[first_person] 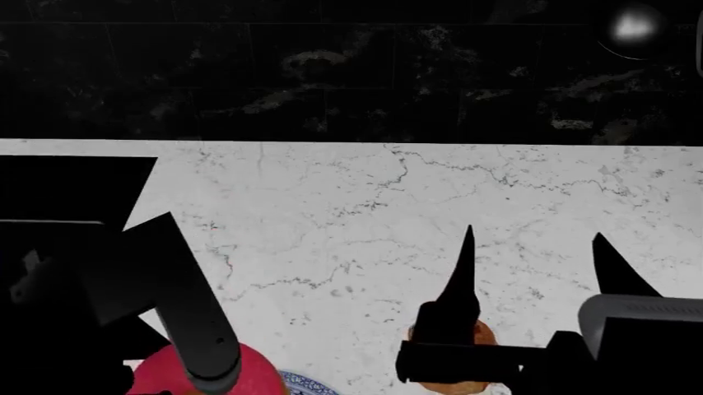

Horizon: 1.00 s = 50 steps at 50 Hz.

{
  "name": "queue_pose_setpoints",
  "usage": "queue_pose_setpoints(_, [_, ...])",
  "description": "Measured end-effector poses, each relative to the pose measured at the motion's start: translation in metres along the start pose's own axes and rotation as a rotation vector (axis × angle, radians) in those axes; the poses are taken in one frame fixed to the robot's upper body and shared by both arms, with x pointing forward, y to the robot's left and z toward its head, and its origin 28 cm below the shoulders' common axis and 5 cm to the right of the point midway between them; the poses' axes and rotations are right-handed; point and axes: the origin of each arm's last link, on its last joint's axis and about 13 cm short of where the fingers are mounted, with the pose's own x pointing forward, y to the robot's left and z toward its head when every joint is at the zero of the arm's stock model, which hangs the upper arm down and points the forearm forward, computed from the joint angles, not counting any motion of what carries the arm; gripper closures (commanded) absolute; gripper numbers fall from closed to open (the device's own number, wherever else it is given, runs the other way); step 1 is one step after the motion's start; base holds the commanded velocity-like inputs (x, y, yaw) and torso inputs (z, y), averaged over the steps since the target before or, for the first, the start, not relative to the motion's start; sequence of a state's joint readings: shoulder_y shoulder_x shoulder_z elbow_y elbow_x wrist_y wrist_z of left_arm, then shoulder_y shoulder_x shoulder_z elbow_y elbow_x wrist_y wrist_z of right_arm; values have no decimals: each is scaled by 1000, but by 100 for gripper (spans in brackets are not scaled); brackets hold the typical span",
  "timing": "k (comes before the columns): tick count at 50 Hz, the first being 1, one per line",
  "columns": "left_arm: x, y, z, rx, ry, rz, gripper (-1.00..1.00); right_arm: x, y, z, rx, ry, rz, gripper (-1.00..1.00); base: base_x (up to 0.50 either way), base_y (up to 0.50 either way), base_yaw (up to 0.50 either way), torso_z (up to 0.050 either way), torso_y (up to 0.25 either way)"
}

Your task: Place the pastries on the plates.

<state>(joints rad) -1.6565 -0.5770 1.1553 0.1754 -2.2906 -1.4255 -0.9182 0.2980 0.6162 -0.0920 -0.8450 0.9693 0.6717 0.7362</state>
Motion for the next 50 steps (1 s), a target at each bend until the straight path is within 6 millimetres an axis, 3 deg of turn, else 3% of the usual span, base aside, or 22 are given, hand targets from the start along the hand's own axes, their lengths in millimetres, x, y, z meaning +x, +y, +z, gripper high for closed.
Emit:
queue_pose_setpoints(39, [49, -3, -9, -49, 112, -93, 100, -12, -2, 3, 9, 25, -6, -100, 0, 0, 0, 0, 0])
queue_pose_setpoints(50, [53, -2, -10, -69, 115, -103, 100, -14, -2, 4, 9, 32, -4, -100, 0, -2, -2, 0, 0])
